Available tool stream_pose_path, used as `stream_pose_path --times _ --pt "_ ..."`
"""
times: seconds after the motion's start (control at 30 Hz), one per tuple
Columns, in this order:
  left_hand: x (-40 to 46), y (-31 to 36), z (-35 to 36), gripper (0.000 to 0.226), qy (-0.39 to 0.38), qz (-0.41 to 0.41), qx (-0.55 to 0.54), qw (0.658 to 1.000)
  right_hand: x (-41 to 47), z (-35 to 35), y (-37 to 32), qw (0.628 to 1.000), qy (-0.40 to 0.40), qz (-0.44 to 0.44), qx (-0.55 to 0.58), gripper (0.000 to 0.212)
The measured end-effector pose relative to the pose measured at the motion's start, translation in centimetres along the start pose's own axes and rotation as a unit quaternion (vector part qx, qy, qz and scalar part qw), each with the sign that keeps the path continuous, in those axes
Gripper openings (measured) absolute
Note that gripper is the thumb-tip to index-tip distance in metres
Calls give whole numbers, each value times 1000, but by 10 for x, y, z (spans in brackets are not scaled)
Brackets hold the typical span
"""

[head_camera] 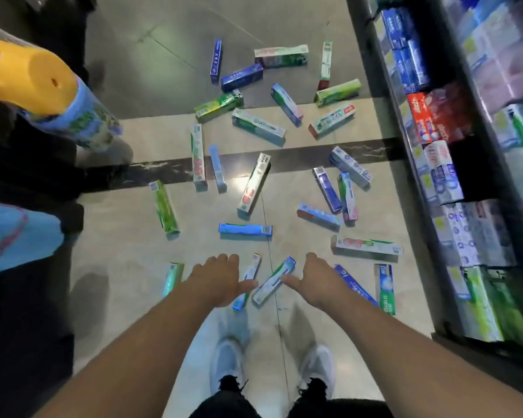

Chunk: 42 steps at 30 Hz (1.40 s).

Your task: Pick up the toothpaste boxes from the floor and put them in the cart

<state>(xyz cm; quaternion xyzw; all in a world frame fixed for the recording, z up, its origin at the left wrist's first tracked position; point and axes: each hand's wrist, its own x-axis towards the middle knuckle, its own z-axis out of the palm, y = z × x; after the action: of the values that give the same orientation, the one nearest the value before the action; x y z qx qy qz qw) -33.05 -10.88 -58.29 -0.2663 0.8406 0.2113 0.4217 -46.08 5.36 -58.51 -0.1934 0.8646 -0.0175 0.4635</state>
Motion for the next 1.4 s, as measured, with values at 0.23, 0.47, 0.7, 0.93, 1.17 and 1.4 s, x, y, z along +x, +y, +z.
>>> stream_pose_path --times 0.23,0.47,0.7,0.93,1.17,1.4 --pt "164 -17 113 64 8 -5 -11 1000 163 122 41 994 16 73 86 76" --pt "247 -12 189 65 31 -5 -25 999 244 200 48 985 75 90 125 105" --pt "248 -13 188 35 91 -7 -51 995 232 195 57 983 108 74 125 83" --pt "134 -5 80 36 147 -44 -77 985 116 86 46 979 124 0 163 87" --pt "-71 44 -92 39 166 -6 -65 984 -85 -92 5 972 159 -45 166 95" --pt "-275 107 -252 42 190 104 11 976 -298 -239 -25 958 209 -43 191 93"
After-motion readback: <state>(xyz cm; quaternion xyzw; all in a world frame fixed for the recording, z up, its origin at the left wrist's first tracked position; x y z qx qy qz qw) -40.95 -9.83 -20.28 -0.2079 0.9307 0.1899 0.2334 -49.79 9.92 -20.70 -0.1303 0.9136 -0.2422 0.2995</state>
